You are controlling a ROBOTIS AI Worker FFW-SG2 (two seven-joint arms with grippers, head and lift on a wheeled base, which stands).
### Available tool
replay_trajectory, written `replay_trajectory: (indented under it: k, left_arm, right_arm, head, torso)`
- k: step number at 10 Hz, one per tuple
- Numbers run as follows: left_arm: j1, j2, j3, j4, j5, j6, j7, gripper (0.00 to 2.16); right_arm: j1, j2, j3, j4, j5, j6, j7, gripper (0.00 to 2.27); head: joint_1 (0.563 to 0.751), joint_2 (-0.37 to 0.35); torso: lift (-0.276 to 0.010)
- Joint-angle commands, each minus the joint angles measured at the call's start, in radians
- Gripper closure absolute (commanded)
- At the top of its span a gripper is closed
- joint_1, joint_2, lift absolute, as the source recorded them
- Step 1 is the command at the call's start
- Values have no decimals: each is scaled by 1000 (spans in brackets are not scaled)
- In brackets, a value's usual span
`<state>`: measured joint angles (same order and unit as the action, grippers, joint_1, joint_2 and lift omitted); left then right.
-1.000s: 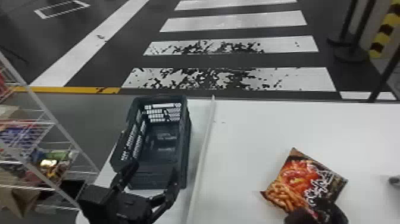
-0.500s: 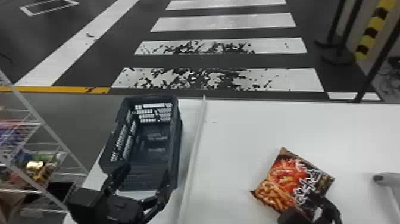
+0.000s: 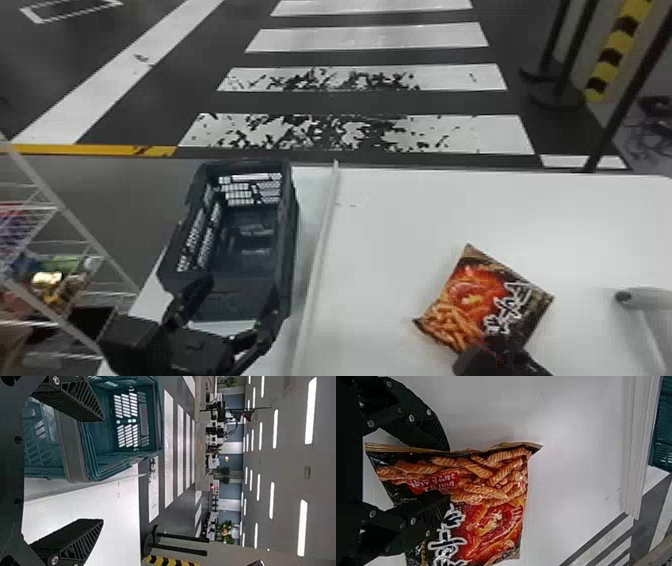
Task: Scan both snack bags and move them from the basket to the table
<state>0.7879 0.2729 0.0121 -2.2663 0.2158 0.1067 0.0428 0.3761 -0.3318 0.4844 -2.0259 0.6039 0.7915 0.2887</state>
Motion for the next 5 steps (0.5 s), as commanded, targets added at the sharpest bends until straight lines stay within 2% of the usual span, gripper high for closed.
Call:
replay_trajectory:
  k: [1,2,3,5]
  left_arm:
    - [-6,0,0,8,11,0,-8,87]
    - [-10,-1,2,11,16,6,-11,87]
    - [-13,-1,0,11,17,9,-12,87]
    - [-32,-1,-3,22,19,28,-15,87]
  right_arm:
    - [-3,0,-4,4,0,-13,7,1919]
    - [26,2,-27,-11,-3,-102,4,2253]
    - [53,4,-63,-45,-33,-136,-6,2253]
    - [93,40,-158,-152,-133,-123,-13,2253]
  head:
    - [695,150]
    - [695,150]
    - [695,158]
    - [695,162]
  torso:
    - [-98]
    - [-98]
    - [-98]
    - [-98]
